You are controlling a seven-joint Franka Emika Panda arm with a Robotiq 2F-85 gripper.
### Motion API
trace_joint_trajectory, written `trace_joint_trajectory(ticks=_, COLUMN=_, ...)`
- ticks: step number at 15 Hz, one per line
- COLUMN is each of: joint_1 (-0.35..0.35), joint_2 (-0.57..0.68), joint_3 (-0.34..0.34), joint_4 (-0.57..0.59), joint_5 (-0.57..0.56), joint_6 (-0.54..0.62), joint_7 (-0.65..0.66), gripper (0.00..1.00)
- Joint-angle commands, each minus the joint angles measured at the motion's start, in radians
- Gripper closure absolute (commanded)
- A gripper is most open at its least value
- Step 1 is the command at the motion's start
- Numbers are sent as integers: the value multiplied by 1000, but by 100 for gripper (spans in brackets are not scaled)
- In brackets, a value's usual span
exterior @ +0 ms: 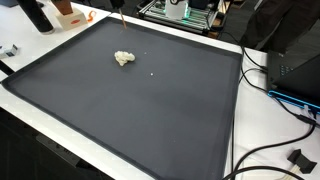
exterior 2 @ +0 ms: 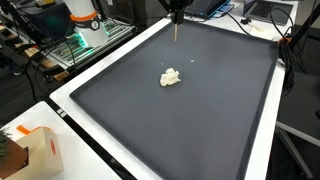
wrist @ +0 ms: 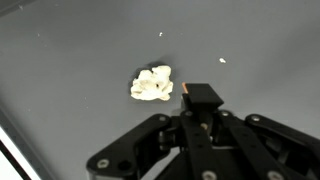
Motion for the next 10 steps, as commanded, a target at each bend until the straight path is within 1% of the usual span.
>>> trace_joint_trajectory(ticks=1, joint_1=7, joint_2=0, joint_3=-8, joint_4=2, joint_5=1, joint_6=-3, joint_7=-1, gripper=87)
trace_joint_trajectory(ticks=3, joint_1=7, joint_2=0, joint_3=-8, joint_4=2, joint_5=1, joint_6=-3, joint_7=-1, gripper=87)
trace_joint_trajectory(ticks=4, joint_1=6, joint_2=10, joint_3=-10, joint_4=10, joint_5=-3, joint_6=-2, joint_7=12, gripper=97)
trace_joint_trajectory(ticks=8, joint_1=16, joint_2=48, joint_3=-28, joint_4=26, joint_5=-83, joint_6=55, joint_7=164, gripper=97)
trace_joint_trajectory(ticks=10, joint_1=24, joint_2=70, joint_3=-35, joint_4=34, joint_5=-140, joint_6=85, joint_7=236, gripper=97)
